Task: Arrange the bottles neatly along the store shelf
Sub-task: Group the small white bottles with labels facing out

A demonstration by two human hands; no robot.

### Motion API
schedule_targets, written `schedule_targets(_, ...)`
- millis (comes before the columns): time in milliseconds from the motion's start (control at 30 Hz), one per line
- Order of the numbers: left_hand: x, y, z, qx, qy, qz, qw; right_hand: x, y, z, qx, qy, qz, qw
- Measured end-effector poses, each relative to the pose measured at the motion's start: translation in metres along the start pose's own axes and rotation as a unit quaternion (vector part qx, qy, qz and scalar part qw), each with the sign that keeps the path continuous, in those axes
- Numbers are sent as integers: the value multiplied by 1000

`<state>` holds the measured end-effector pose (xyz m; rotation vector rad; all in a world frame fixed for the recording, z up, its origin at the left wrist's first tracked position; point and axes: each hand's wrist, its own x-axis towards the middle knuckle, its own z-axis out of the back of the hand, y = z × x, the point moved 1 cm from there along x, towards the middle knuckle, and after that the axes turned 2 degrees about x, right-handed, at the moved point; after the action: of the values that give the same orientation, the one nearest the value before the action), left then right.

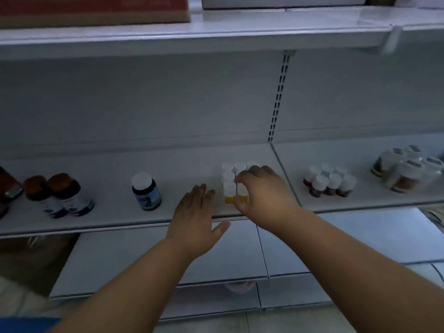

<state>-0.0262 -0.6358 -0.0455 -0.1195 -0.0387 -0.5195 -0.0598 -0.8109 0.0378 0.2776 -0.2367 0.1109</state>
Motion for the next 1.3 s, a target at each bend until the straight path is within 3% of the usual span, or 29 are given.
schedule_targets(267, 0, -12, -14, 27, 73, 27, 997, 19, 0, -29, -86, -8, 101, 991)
schedule_targets(733, 2, -10, -6, 52, 141, 7, 989, 18, 5, -39, -114, -48, 91, 988)
schedule_targets(833, 4, -9, -5, 50, 143, -1, 988, 15, 4, -26, -11, -55, 71, 996)
schedule_targets(900, 4, -8, -6, 45, 144, -2, 989, 9, 5, -6, 151, -35, -15, 988)
schedule_targets(1000, 2, -10, -6, 59, 138, 2, 989, -3, 9, 26, 376, 3, -123, 918)
schedule_targets(1100, 2, -11, -3, 65, 142, 6, 988, -7, 11, 43, 525, 23, -130, 841)
schedule_targets(1167, 2, -10, -1, 61, 142, 9, 988, -7, 12, 45, 632, 44, -131, 763)
schedule_targets(1300, 1, -10, -3, 54, 139, 9, 989, -8, 21, 46, 801, 62, -170, 571)
